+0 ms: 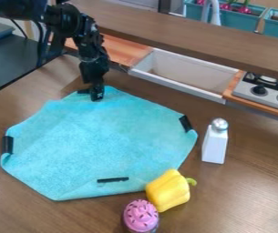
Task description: Fold the cloth from top left to bottom right
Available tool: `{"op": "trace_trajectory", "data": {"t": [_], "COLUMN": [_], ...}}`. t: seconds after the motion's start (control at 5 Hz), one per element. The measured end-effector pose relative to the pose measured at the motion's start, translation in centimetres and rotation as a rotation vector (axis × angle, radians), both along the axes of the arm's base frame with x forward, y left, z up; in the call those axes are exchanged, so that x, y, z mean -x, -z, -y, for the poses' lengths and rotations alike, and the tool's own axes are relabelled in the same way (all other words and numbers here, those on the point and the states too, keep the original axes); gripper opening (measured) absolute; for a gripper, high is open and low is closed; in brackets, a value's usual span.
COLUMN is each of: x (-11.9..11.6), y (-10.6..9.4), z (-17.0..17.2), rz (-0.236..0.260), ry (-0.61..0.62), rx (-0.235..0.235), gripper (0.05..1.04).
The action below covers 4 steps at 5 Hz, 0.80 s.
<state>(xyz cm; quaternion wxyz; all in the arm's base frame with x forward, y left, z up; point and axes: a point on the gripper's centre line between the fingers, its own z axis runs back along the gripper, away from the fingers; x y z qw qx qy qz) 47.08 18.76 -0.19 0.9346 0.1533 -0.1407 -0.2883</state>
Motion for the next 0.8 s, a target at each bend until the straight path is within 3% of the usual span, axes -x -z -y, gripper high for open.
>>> {"op": "trace_trajectory", "data": {"t": [0.4,0.6,0.8], "x": [-0.92,-0.96,-0.81], "y": [0.66,0.64,0.92], "z": [0.12,0.11,0.27], "rz": [-0.045,-0.044,-0.041], "ry": [0.012,0.024,0.031], "rx": [0.038,0.033,0.036], "gripper": [0.41,0.197,0.085]}}
